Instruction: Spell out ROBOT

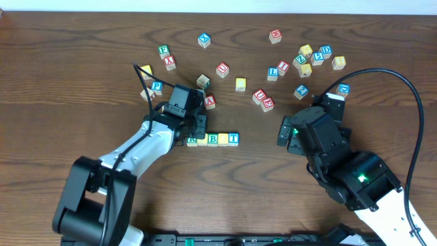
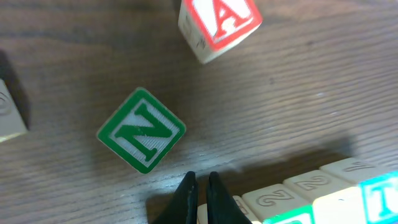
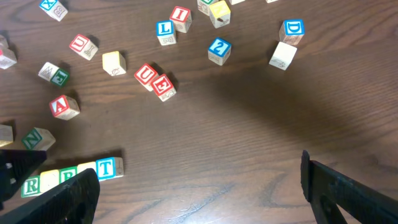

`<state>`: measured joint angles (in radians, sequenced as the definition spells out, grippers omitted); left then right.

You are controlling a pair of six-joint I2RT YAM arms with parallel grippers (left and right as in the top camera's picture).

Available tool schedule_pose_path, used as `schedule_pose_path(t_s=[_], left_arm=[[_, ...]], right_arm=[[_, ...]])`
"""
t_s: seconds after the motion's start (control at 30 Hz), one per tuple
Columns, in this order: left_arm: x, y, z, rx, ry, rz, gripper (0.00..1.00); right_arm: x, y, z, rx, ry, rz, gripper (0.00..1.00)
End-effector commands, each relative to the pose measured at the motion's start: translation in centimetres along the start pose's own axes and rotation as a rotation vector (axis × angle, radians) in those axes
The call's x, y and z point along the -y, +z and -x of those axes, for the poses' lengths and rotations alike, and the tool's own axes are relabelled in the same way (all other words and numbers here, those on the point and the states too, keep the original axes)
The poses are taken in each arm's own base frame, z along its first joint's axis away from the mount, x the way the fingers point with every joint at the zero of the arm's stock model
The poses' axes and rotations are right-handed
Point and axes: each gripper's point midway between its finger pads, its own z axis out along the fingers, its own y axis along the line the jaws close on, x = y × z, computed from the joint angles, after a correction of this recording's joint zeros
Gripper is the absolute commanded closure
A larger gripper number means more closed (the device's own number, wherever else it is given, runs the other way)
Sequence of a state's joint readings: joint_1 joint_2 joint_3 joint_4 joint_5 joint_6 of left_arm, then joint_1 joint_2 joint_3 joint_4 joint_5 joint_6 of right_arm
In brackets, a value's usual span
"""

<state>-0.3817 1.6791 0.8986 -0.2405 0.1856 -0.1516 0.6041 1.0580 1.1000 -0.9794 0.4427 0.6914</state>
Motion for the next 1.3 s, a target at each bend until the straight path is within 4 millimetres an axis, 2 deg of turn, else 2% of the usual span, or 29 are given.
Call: schedule_pose_path(t_s=[0.0,0.47,1.27], left_arm=[[0.4,0.3,0.8,0.003,0.023,-0.011,0.93],[1.5,0.4,0.4,-0.007,0.048,-0.029,0.93],[1.4,0.4,0.0,-0.023,0.045,-0.026,0.93]], right_arm=[[0.5,0.0,0.3,0.013,-0.007,-0.019,0.01],[0.5,0.0,0.3,0.013,-0.007,-0.019,0.01],[0.5,0.0,0.3,0.013,-0.007,-0.019,0.01]])
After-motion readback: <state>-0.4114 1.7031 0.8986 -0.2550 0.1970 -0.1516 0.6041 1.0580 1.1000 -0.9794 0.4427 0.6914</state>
